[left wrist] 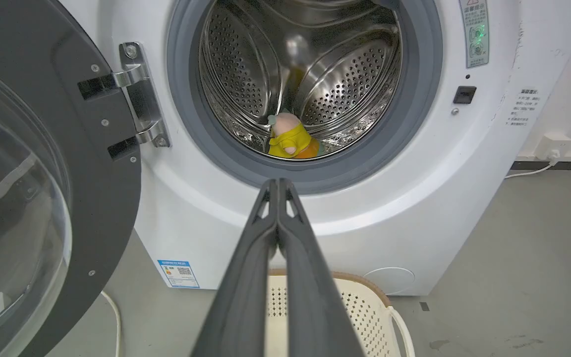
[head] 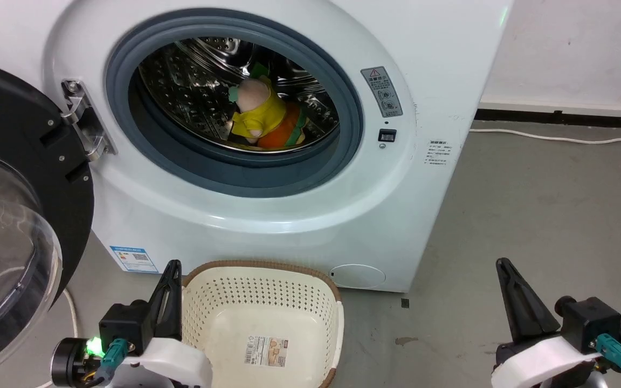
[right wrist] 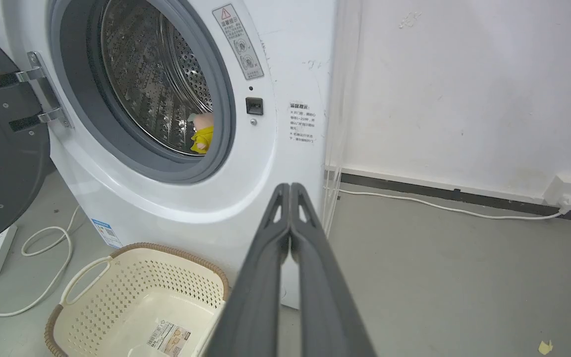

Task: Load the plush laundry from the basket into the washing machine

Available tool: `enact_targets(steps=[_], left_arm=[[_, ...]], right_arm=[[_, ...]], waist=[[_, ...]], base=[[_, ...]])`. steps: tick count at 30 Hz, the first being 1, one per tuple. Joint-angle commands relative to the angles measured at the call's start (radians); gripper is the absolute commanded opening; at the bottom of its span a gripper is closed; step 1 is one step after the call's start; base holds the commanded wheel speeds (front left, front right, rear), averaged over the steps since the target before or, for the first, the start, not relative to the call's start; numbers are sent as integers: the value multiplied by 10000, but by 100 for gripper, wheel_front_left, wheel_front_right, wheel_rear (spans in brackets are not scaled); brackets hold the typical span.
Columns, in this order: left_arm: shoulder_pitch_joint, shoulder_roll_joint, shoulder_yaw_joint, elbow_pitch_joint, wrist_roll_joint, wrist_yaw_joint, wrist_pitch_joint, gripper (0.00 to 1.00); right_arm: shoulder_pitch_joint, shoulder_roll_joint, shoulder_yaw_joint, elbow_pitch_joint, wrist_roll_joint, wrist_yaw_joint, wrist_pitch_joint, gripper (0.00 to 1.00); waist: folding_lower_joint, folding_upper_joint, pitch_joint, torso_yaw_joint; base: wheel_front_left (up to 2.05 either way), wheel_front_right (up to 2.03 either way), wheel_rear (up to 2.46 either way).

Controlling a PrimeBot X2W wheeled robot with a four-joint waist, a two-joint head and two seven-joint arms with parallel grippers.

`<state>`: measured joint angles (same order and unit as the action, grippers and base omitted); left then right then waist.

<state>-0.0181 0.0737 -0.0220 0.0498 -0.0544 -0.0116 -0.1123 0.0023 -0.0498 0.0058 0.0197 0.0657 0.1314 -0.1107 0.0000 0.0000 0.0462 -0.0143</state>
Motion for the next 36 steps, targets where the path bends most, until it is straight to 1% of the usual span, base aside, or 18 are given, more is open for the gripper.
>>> enact_targets(steps=[1, 36], left_arm=[[106, -55, 21, -83, 64, 32, 63, 0], [156, -177, 155, -363, 388, 89, 779, 0]], right_arm=[[-13, -3, -13, -60, -95, -4, 44, 0], [-20, -4, -44, -152, -474, -6, 762, 0]], waist=[[0, 0, -9, 3], [0, 0, -315, 97]], base=[[0, 0, 0], [0, 0, 0]])
